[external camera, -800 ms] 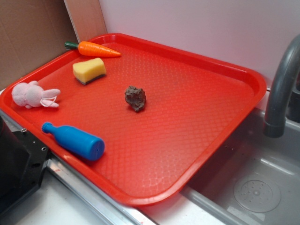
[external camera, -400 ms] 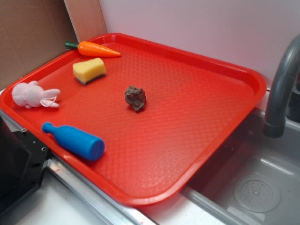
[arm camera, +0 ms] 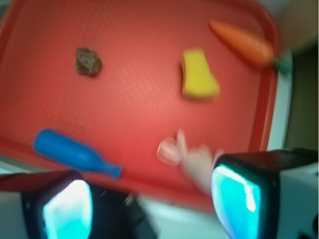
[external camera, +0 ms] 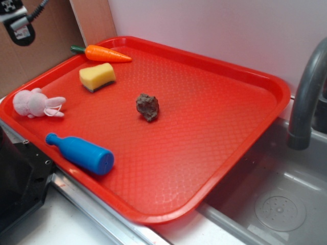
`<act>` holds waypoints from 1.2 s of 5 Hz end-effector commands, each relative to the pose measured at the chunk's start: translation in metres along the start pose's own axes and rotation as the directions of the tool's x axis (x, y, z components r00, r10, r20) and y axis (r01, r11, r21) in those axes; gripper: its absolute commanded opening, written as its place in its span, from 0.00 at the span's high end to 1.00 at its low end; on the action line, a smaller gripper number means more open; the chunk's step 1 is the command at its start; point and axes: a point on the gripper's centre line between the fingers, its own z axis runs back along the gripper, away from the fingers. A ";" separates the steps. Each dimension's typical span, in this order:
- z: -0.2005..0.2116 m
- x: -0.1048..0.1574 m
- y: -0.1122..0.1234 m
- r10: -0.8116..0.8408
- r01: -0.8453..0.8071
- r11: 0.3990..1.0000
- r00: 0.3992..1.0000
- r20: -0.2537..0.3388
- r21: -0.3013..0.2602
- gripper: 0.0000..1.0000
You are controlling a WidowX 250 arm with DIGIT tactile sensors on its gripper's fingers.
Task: Grab the carrot.
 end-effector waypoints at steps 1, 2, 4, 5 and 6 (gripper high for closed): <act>-0.007 0.012 0.048 -0.128 0.124 0.981 0.992 0.014 0.146 0.00; -0.007 0.012 0.048 -0.128 0.124 0.981 0.992 0.014 0.146 0.00; -0.031 0.028 0.079 -0.218 0.208 0.949 0.976 0.017 0.235 0.00; -0.052 0.046 0.098 -0.278 0.264 0.933 0.960 0.024 0.245 0.00; -0.072 0.059 0.115 -0.330 0.317 0.913 0.944 0.009 0.256 0.00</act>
